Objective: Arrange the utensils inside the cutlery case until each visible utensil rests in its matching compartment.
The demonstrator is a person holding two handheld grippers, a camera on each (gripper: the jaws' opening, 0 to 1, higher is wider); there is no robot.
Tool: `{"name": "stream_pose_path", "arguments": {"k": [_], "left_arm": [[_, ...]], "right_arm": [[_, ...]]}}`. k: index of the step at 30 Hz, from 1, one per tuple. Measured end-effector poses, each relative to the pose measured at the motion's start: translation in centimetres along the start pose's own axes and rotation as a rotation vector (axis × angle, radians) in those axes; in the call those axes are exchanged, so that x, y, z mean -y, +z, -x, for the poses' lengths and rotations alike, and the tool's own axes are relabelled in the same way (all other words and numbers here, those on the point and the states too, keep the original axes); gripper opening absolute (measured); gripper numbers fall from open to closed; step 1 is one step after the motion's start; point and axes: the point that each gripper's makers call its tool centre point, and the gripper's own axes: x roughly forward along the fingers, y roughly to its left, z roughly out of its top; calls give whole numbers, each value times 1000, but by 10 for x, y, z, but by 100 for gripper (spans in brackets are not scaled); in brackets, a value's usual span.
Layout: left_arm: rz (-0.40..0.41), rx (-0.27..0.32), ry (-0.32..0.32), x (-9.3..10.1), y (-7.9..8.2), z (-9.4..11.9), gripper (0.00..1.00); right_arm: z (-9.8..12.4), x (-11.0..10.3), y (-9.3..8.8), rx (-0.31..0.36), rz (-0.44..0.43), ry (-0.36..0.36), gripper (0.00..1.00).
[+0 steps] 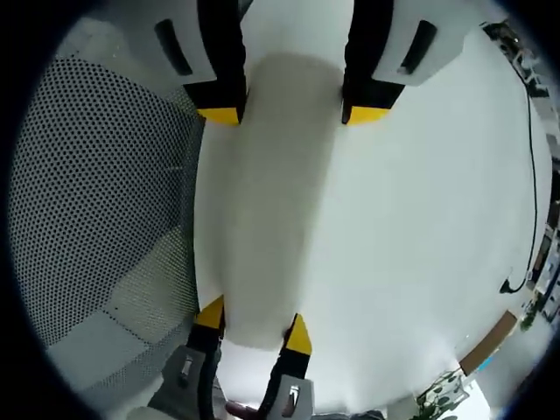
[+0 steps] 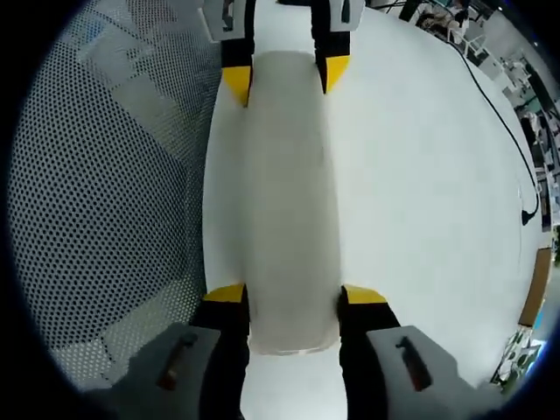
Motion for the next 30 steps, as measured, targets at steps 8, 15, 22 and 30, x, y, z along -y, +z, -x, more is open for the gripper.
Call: {"name": "stream_pose_path", "arguments": {"k": [8, 15, 22, 30], "left_arm": [[20, -5, 7, 11, -4, 1, 45], [26, -5, 9, 12, -4, 1, 45], [23, -15, 7, 12, -4, 1, 45], [25, -16, 5, 13, -4, 1, 46]], "right_arm": [[1, -7, 0, 19, 8, -1, 38], [1, -8, 0, 23, 11, -3, 39], [1, -8, 1, 38, 17, 1, 39], [0, -9, 1, 25, 16, 16, 40]]}}
